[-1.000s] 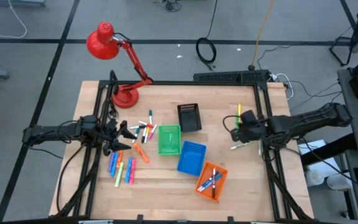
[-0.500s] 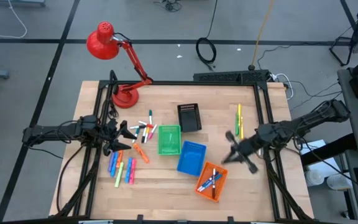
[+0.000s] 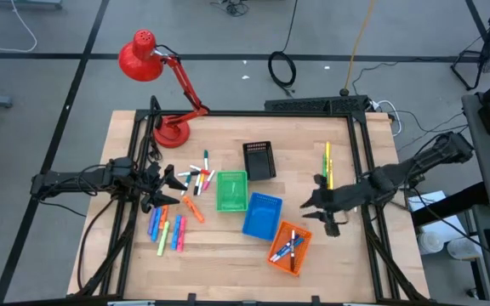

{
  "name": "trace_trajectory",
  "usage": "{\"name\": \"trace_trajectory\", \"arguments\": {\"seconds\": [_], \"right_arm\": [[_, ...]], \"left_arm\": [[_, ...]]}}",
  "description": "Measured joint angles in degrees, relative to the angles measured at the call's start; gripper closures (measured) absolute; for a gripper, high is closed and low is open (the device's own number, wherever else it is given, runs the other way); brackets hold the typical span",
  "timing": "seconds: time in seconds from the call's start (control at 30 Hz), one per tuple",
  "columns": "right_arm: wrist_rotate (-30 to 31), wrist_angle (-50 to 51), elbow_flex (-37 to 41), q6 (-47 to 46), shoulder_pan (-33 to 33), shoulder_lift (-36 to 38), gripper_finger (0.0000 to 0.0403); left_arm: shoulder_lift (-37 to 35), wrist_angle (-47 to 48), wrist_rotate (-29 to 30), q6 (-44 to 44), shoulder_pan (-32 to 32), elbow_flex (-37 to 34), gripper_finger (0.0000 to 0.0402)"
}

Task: Pick & Place Markers
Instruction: Put the right green marker pen into the orange basket

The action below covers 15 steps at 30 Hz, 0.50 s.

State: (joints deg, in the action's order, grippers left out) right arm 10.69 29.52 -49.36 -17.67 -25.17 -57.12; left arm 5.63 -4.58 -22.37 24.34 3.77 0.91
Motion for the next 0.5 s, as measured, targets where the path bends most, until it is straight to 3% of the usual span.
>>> {"name": "trace_trajectory", "arguments": {"seconds": [0.13,0.27,0.37,0.5], "right_arm": [[-1.4,27.0,-6.4,-14.5,1.5,-8.4,0.0283],[-13.0,43.2,-5.2,-20.9,4.5,-17.0,0.0317],[-18.4,47.2,-3.3,-20.3,6.9,-23.0,0.0341],[-20.0,47.4,0.1,-16.5,9.7,-29.4,0.0379]], "left_arm": [[0.0,0.0,0.0,0.0,0.0,0.0,0.0128],[0.0,0.0,0.0,0.0,0.0,0.0,0.0128],[0.0,0.0,0.0,0.0,0.0,0.0,0.0128],[0.0,0.0,0.0,0.0,0.0,0.0,0.0128]]}}
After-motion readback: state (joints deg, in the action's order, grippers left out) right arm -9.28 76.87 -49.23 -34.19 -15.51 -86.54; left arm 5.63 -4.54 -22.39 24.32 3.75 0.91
